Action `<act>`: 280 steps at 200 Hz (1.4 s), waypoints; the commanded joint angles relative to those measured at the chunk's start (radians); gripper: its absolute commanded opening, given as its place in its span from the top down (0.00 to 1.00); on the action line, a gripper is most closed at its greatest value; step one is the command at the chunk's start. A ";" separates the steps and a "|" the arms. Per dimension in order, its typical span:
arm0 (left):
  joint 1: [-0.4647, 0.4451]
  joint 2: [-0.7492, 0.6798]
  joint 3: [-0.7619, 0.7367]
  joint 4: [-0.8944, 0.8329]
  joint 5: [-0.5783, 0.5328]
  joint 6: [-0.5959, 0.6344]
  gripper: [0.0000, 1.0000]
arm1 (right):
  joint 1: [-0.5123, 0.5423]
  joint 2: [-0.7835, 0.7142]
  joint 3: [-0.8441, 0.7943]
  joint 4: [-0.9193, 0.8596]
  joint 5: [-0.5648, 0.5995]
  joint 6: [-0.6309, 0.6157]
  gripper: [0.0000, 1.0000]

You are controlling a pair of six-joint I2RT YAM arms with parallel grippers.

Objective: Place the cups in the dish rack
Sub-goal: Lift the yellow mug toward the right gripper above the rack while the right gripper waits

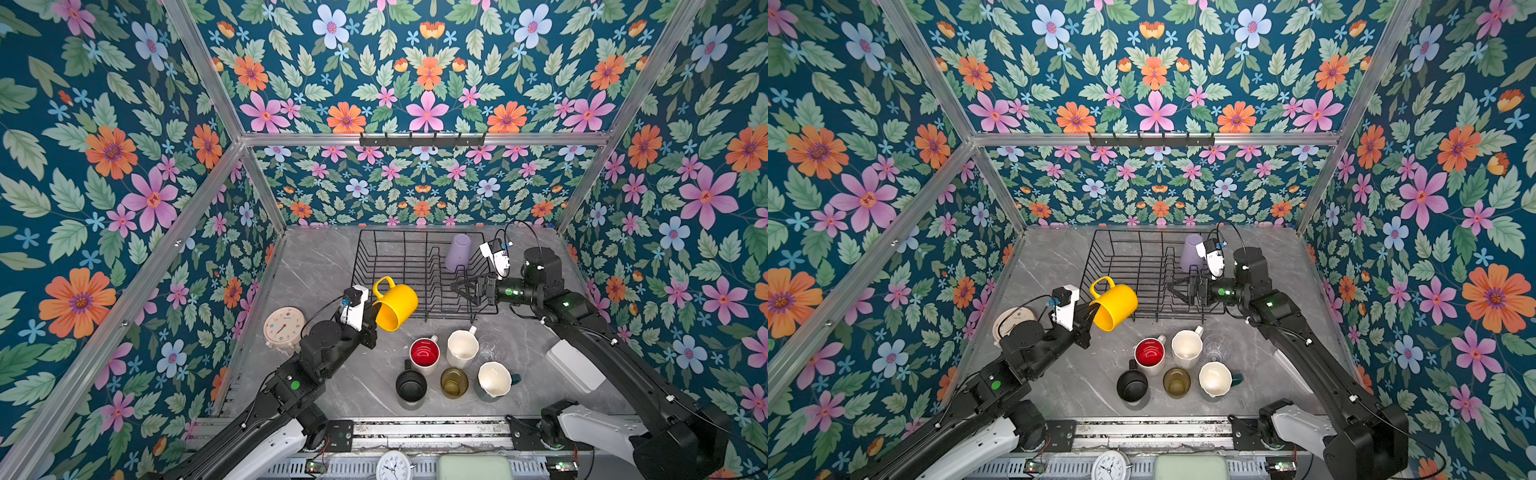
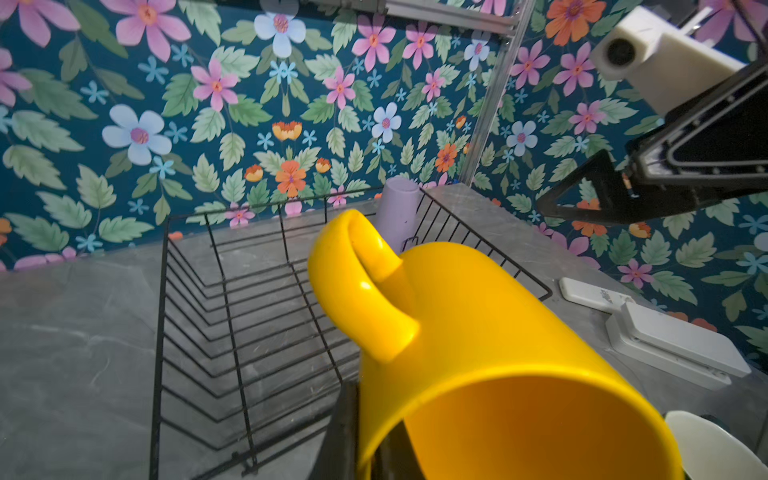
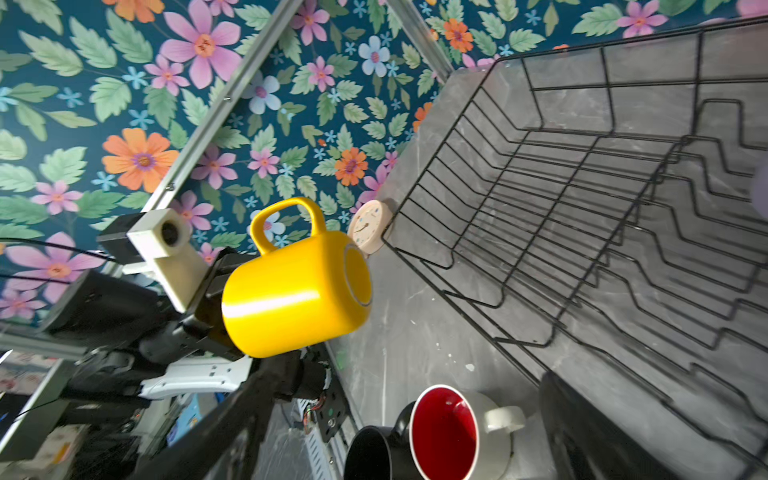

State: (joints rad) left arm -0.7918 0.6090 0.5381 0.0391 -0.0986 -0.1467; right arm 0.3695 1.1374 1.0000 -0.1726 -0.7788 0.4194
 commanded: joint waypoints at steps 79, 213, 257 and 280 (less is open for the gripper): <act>0.326 0.128 -0.008 0.384 0.631 -0.195 1.00 | 0.015 0.039 -0.004 0.152 -0.188 0.049 0.01; 0.386 0.270 -0.013 0.613 0.903 -0.314 1.00 | 0.110 0.125 0.087 0.147 -0.195 0.024 0.01; 0.387 0.282 -0.012 0.633 0.924 -0.324 1.00 | 0.135 0.154 0.103 0.157 -0.198 0.032 0.01; 0.387 0.285 -0.011 0.641 0.933 -0.330 1.00 | 0.148 0.169 0.108 0.168 -0.198 0.040 0.01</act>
State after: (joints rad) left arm -0.4068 0.8928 0.5167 0.5774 0.8097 -0.4545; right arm 0.5076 1.2964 1.0992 -0.0479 -0.9657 0.4603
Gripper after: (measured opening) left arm 0.098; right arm 0.989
